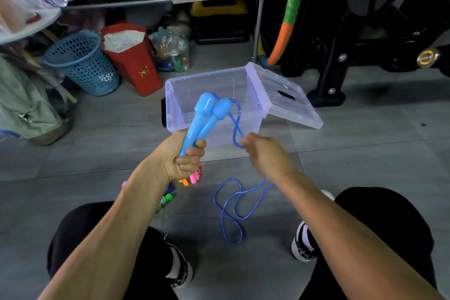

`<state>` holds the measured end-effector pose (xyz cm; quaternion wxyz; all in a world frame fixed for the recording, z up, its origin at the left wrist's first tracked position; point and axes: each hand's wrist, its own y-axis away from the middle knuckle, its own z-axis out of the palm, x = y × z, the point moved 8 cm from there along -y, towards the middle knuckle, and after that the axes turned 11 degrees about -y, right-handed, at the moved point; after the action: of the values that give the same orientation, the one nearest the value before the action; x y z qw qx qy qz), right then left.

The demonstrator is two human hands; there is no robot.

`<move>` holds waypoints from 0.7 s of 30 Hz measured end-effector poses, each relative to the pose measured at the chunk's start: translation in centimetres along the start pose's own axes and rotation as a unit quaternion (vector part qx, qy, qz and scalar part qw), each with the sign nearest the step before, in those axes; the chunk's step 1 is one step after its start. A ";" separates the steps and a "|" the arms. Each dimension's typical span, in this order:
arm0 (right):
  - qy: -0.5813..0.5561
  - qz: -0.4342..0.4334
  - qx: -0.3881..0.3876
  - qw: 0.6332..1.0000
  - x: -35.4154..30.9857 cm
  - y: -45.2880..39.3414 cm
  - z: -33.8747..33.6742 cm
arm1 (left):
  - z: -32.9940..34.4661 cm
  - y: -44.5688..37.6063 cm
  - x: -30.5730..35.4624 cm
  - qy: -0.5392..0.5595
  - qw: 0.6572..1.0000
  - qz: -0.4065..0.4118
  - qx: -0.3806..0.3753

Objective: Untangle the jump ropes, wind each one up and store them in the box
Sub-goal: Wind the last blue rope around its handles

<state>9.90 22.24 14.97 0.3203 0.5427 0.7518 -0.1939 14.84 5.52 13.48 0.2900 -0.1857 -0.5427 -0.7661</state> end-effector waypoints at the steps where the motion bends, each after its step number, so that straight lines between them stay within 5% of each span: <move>1: 0.062 -0.013 -0.042 0.997 -0.6 0.5 1.5 | -0.4 -0.3 -0.1 0.008 1.000 0.000 0.030; 5: 0.146 -0.072 -0.082 0.983 -3.4 2.0 4.1 | -2.1 -1.5 -0.5 -0.004 0.988 0.014 0.153; 10: -0.036 0.072 -0.116 0.990 -0.5 2.0 3.0 | -4.6 -0.8 1.7 -0.096 0.963 0.057 0.246; 15: -0.115 0.164 -0.111 0.973 3.1 1.1 2.4 | -3.3 0.2 2.4 -0.288 0.934 0.045 0.206; 21: -0.327 0.037 -0.083 0.941 0.9 0.1 1.7 | -2.1 0.6 1.0 -0.391 0.910 -0.011 0.139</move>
<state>10.30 21.79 13.17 0.5990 0.4483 0.5987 -0.2861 14.47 3.19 13.80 0.0694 -0.4223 -0.7156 -0.5520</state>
